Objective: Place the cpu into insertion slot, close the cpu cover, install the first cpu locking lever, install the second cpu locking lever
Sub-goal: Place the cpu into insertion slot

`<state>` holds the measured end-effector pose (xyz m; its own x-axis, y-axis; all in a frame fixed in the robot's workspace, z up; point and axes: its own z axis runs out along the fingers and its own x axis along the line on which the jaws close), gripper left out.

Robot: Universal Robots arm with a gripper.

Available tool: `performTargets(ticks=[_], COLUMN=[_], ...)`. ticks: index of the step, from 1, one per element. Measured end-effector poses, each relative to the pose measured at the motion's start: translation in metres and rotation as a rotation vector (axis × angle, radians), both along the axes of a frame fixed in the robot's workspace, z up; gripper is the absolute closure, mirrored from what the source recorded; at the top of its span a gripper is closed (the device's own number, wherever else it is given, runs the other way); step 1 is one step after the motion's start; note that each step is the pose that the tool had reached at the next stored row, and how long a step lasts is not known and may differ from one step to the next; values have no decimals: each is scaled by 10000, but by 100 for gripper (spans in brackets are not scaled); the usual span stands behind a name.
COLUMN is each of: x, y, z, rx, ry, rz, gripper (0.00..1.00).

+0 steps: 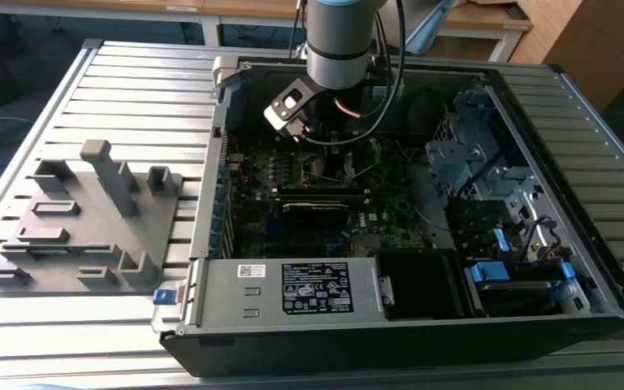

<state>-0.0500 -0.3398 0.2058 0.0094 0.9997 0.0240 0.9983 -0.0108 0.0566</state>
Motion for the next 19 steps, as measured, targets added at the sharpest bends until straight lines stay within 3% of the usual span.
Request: performTargets(ticks=[4, 7, 10, 12, 19], x=[0, 0, 0, 0, 0], y=[0, 0, 0, 0, 0], z=[5, 9, 13, 16, 8], rx=[0, 0, 0, 0, 0], ry=[0, 0, 0, 0, 0], rz=[0, 0, 0, 0, 0], gripper=[59, 65, 82, 88, 89])
